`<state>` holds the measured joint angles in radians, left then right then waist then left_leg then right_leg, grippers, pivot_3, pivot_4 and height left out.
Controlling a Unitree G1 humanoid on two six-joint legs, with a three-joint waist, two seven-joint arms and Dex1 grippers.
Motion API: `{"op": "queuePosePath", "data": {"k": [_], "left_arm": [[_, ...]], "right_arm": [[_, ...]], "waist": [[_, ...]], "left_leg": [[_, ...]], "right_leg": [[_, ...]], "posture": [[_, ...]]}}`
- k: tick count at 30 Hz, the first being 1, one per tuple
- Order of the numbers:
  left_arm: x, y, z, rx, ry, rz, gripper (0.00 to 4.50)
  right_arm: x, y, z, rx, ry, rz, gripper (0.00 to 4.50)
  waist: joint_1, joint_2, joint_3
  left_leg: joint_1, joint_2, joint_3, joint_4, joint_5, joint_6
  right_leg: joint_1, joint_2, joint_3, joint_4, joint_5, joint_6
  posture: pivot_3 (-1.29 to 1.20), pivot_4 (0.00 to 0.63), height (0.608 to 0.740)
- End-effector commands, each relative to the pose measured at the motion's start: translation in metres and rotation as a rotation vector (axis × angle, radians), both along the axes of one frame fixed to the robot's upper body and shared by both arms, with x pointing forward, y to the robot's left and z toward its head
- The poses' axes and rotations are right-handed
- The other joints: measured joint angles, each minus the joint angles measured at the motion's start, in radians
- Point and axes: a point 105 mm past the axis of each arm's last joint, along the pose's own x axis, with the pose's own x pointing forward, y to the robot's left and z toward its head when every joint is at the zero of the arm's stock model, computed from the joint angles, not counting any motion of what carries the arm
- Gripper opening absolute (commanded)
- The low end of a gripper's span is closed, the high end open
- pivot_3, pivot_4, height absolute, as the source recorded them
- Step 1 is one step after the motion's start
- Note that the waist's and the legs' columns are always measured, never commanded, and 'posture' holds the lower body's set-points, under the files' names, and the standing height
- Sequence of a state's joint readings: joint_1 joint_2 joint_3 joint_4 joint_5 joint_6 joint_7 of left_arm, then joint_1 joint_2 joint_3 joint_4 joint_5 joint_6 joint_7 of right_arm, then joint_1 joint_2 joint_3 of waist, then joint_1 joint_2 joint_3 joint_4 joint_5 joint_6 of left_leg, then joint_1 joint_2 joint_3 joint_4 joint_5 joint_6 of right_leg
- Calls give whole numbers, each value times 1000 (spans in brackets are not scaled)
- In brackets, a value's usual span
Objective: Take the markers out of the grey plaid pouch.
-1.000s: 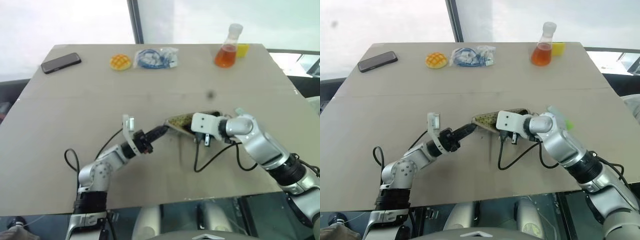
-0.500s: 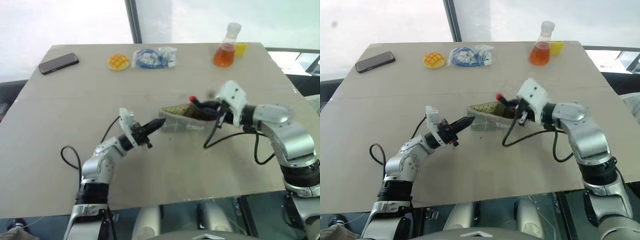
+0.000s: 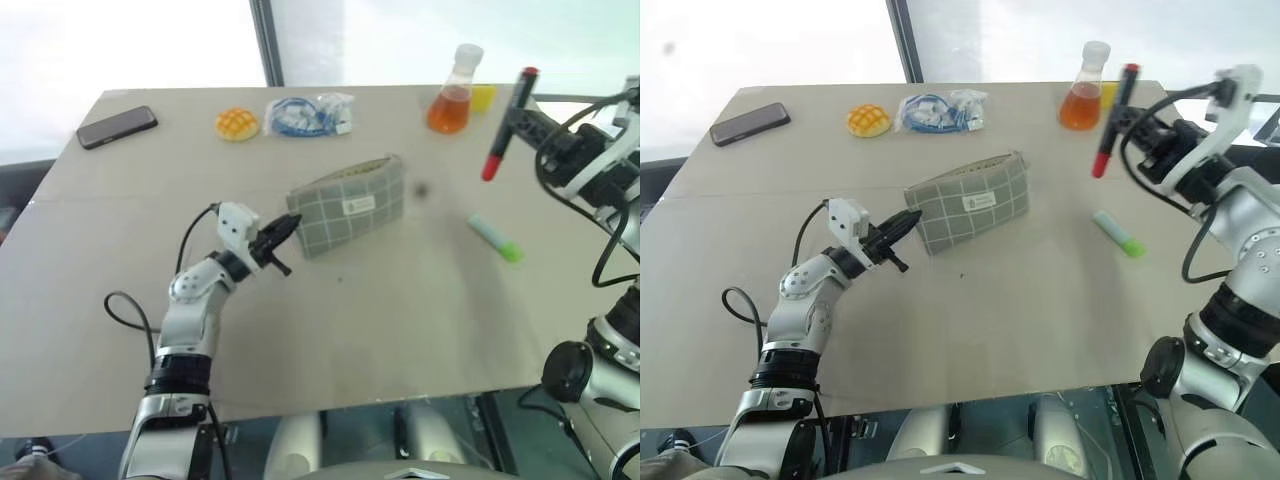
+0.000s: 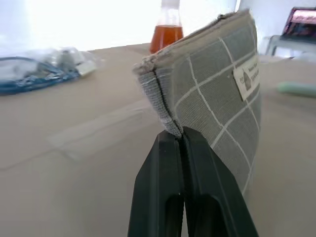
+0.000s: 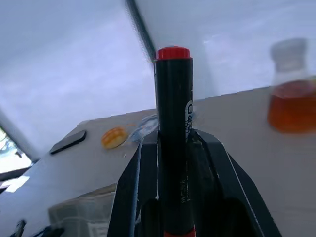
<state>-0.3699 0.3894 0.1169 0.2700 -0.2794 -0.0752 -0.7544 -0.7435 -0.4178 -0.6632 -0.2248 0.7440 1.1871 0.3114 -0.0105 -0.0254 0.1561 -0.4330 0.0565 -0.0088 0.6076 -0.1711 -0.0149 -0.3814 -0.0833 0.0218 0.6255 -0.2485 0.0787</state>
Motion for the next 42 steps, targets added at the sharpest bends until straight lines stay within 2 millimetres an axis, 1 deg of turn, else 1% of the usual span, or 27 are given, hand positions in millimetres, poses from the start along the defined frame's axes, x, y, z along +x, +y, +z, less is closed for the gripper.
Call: {"op": "queuePosePath", "data": {"k": [1,2,4,6,9,14,15,16,17,18,19,21,23,25,26,28,29,31,32,33,35,37,38,39,40,42], "left_arm": [[5,8,15,58,-97,71,0],[6,8,15,61,-105,78,0],[4,7,16,83,-127,61,0],[2,5,17,97,-141,46,0],[-1,4,16,119,-153,25,0],[-5,9,15,133,-167,28,0],[-7,10,15,144,-171,29,0],[-8,12,14,150,-173,30,0],[-8,15,15,161,-179,38,0],[-9,18,15,171,-186,44,0],[-10,22,17,188,-198,54,0],[-10,33,21,238,-234,69,0],[-10,45,26,306,-269,84,0],[-10,59,33,377,-307,102,0],[-10,65,36,422,-331,108,0],[-4,85,49,516,-381,163,0],[-1,92,56,556,-405,183,0],[8,99,68,594,-439,222,0],[13,101,75,603,-455,243,0],[17,101,82,611,-476,259,0],[23,102,104,628,-550,301,0],[24,101,130,659,-657,345,0],[23,99,137,666,-693,342,0],[22,97,139,675,-717,336,0],[21,93,136,688,-723,308,0],[19,84,109,700,-662,212,0]], "right_arm": [[14,-41,-38,-266,142,-236,242],[15,-47,-51,-362,181,-262,242],[20,-67,-89,-584,279,-323,242],[23,-82,-117,-740,340,-340,242],[30,-87,-139,-851,377,-313,242],[39,-83,-161,-900,429,-237,242],[41,-80,-164,-901,432,-215,722],[42,-77,-166,-896,432,-198,1334],[42,-73,-166,-889,428,-180,1505],[43,-70,-166,-886,422,-166,2090],[43,-67,-163,-880,406,-161,2550],[43,-60,-149,-850,350,-163,3462],[39,-47,-129,-828,262,-127,3462],[30,-27,-107,-817,142,-56,3462],[23,-14,-96,-805,80,-9,3462],[-5,28,-76,-774,-50,160,3462],[-15,44,-72,-754,-76,215,3462],[-28,64,-73,-744,-94,273,3462],[-30,70,-75,-745,-94,281,3462],[-32,74,-76,-746,-93,283,3462],[-33,80,-79,-761,-98,286,3462],[-36,83,-80,-765,-104,300,3462],[-39,85,-81,-770,-104,309,3462],[-43,87,-83,-778,-101,325,3462],[-48,90,-86,-789,-94,346,3462],[-61,95,-96,-793,-65,391,3462]], "waist": [[4,0,0],[6,0,0],[6,0,0],[2,0,0],[-7,3,2],[-5,3,2],[-5,3,2],[-5,3,2],[-4,3,2],[-4,3,2],[-4,3,2],[-6,3,2],[-8,3,2],[-3,3,2],[-1,3,2],[0,3,2],[3,3,2],[9,1,2],[12,1,2],[20,1,2],[24,1,2],[26,-2,4],[26,-3,4],[25,-3,4],[24,-3,4],[25,-3,4]], "left_leg": [[0,0,0,0,0,0],[-1,0,0,-1,0,0],[-1,-1,0,-1,-1,1],[-1,-1,2,-1,-1,2],[0,-1,4,-1,-1,2],[1,0,3,0,-1,2],[1,0,3,1,-1,2],[1,0,3,1,-1,2],[1,0,3,1,-1,2],[1,0,3,1,-1,2],[1,0,3,1,-1,2],[1,0,3,1,-1,2],[1,1,3,0,-1,2],[1,1,3,-1,-1,2],[1,1,3,-1,-1,2],[0,1,3,-2,-1,2],[-1,1,3,-2,-1,2],[-1,1,2,-2,-1,2],[-1,1,2,-2,-1,2],[-1,1,2,-2,-1,1],[-1,0,4,0,-1,1],[-1,0,4,1,-1,1],[-1,0,4,1,-1,1],[-2,0,4,1,-1,1],[-2,0,4,1,-1,1],[-2,0,4,-1,-1,1]], "right_leg": [[0,0,0,0,0,0],[0,0,0,-1,0,0],[0,0,1,-1,0,2],[0,0,2,-1,0,3],[-1,0,4,-1,0,4],[0,1,4,-1,1,4],[0,1,4,-1,0,3],[0,1,4,-1,0,3],[0,1,4,-1,0,3],[0,1,4,-1,0,3],[0,1,4,-1,0,3],[0,2,4,-1,0,3],[0,2,4,-1,0,4],[-1,2,4,0,0,4],[-1,2,4,0,1,5],[-3,2,4,0,1,5],[-3,2,4,-1,1,5],[-3,2,2,0,1,5],[-3,2,2,-1,1,5],[-2,1,2,-1,1,5],[-2,0,2,-1,-1,2],[-2,0,2,-1,-1,2],[-2,0,2,0,-1,2],[-3,0,2,0,0,3],[-3,0,2,0,1,5],[-3,0,2,0,1,6]], "posture": [[0,150,740],[0,150,740],[0,150,740],[0,150,740],[0,150,740],[0,150,740],[0,150,740],[0,150,740],[0,150,740],[0,150,740],[0,150,740],[0,150,740],[0,150,740],[0,150,740],[0,150,740],[0,150,740],[0,150,740],[0,150,740],[0,150,740],[0,150,740],[0,150,740],[0,150,740],[0,150,740],[0,150,740],[0,150,740],[0,150,740]]}}
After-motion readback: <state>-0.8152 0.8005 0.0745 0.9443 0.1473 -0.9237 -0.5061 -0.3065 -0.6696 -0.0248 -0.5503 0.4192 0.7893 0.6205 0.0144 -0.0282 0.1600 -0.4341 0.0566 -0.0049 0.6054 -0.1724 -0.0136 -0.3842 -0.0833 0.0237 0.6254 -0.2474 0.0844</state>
